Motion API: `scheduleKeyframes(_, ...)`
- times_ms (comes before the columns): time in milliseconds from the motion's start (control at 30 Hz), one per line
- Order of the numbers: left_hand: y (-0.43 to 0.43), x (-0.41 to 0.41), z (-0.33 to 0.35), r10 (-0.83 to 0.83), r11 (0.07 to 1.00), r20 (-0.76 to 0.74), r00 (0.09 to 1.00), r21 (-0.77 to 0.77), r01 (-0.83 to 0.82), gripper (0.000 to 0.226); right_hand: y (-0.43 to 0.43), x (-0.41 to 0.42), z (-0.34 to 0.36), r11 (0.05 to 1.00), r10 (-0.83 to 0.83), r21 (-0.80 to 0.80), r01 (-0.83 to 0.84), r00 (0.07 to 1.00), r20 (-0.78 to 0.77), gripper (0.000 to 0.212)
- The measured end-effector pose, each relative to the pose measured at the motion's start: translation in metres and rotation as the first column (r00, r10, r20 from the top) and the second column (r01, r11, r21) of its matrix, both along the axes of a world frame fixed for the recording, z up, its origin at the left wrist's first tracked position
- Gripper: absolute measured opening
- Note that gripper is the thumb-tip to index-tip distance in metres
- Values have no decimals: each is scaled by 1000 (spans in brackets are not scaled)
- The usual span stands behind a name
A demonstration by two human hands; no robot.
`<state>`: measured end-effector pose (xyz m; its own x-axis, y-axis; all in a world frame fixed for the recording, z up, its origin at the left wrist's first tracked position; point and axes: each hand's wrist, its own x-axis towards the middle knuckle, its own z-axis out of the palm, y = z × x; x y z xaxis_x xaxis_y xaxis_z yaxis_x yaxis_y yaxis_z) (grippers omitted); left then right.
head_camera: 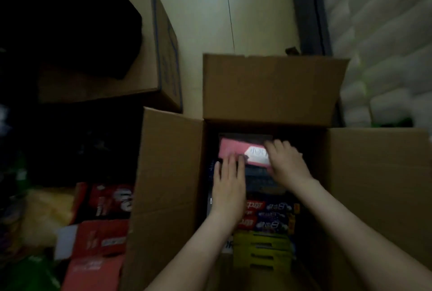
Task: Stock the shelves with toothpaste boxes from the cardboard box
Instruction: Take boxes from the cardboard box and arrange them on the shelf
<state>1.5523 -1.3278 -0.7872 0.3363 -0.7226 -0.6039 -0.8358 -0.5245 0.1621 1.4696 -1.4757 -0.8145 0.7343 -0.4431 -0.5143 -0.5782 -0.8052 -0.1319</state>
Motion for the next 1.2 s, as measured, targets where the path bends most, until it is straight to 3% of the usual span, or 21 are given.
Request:
scheduleKeyframes(133, 13, 4, 121, -155, 985, 114, 981, -53, 162, 89, 23, -8, 150, 981, 165, 86, -175, 980, 108, 63)
scheduleKeyframes(267, 21, 29, 244, -97, 986, 76, 992, -130, 106, 67, 43, -4, 280, 963, 226, 99, -249, 952, 205, 63)
scheduleKeyframes(367, 39, 47, 321, -101, 982, 112, 989, -151, 117, 71, 51, 10, 359, 957, 241, 110, -267, 949, 201, 66)
scheduleKeyframes(500, 65, 83, 404, -64, 970, 263, 963, -210, 122, 68, 52, 48, 444, 966, 155, 186, -182, 977, 149, 79)
scheduleKeyframes(567, 82, 104, 440, -16, 963, 323, 946, -249, 101, 65, 53, 70, 479, 955, -42, 296, -24, 976, 215, 80)
scheduleKeyframes(633, 102, 124, 473, 57, 947, 379, 924, -314, 71, 61, 61, 94, 509, 862, -288, 491, 129, 921, 263, 73)
scheduleKeyframes(700, 123, 145, 499, 120, 930, 439, 890, -363, 53, 59, 74, 123, 535, 759, -394, 628, 173, 890, 231, 57)
scheduleKeyframes(800, 162, 176, 537, 231, 897, 474, 850, -442, 2, 61, 101, 169, 571, 628, -422, 770, 113, 881, 215, 42)
scheduleKeyframes(933, 235, 209, 584, 363, 842, 448, 817, -533, -82, 65, 137, 227, 613, 526, -373, 850, -30, 890, 262, 30)
scheduleKeyframes(1033, 293, 228, 617, 608, 706, 295, 737, -626, -332, 59, 166, 272, 632, 495, -356, 862, -108, 880, 315, 34)
scheduleKeyframes(1067, 311, 233, 627, 712, 603, 199, 673, -664, -442, 56, 176, 286, 636, 481, -346, 865, -146, 874, 341, 34)
scheduleKeyframes(1133, 342, 239, 643, 864, 310, -70, 499, -707, -636, 50, 201, 312, 648, 446, -320, 865, -228, 863, 392, 28)
scheduleKeyframes(1200, 367, 243, 655, 900, 76, -245, 360, -727, -682, 50, 230, 335, 662, 415, -290, 857, -305, 849, 442, 26)
